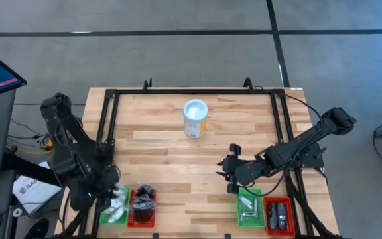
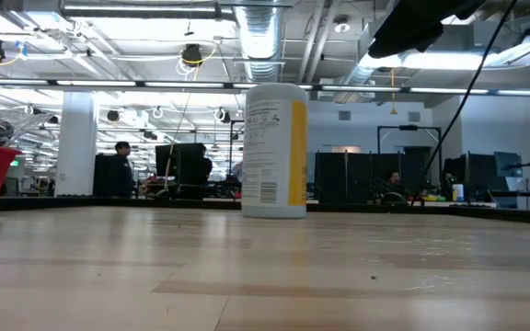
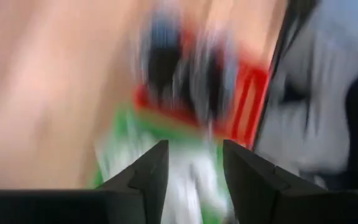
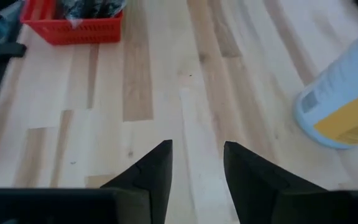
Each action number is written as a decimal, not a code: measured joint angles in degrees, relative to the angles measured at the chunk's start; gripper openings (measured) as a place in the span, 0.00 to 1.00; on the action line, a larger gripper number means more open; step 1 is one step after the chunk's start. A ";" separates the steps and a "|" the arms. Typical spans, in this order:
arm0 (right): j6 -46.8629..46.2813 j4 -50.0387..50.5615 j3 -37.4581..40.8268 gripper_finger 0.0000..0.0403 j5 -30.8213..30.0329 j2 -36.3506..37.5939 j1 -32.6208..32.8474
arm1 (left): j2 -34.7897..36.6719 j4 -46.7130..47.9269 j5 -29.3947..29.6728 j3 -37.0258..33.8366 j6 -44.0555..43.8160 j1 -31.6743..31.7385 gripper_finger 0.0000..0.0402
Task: Pick & Place Travel size toiletries
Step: Return to Home Position
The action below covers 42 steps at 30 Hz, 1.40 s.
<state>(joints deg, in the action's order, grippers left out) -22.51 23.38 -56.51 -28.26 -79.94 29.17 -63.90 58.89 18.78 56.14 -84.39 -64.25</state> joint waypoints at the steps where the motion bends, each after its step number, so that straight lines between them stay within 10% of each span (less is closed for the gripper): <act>1: 0.72 0.08 0.02 0.33 -0.39 0.07 0.00 | 1.03 0.00 4.74 0.00 2.21 0.00 0.35; 7: 2.40 -0.24 0.02 0.30 -0.92 0.10 -1.08 | 5.17 0.02 29.13 0.00 16.35 0.04 0.35; 16: 7.44 0.73 0.09 0.25 -4.98 5.51 -3.35 | 9.03 -0.36 45.96 -3.30 29.91 3.22 0.33; 27: 12.36 -7.52 10.02 0.22 -6.26 22.52 -5.33 | 30.85 -16.11 44.50 -25.39 37.11 11.56 0.29; 42: 21.67 -30.07 33.65 0.22 10.20 48.12 -20.76 | 57.62 -59.27 31.89 -42.16 87.29 21.29 0.28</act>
<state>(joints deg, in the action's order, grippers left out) -0.84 -6.69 -22.86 -18.06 -31.82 8.41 -6.29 -0.38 50.67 13.98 2.90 -42.95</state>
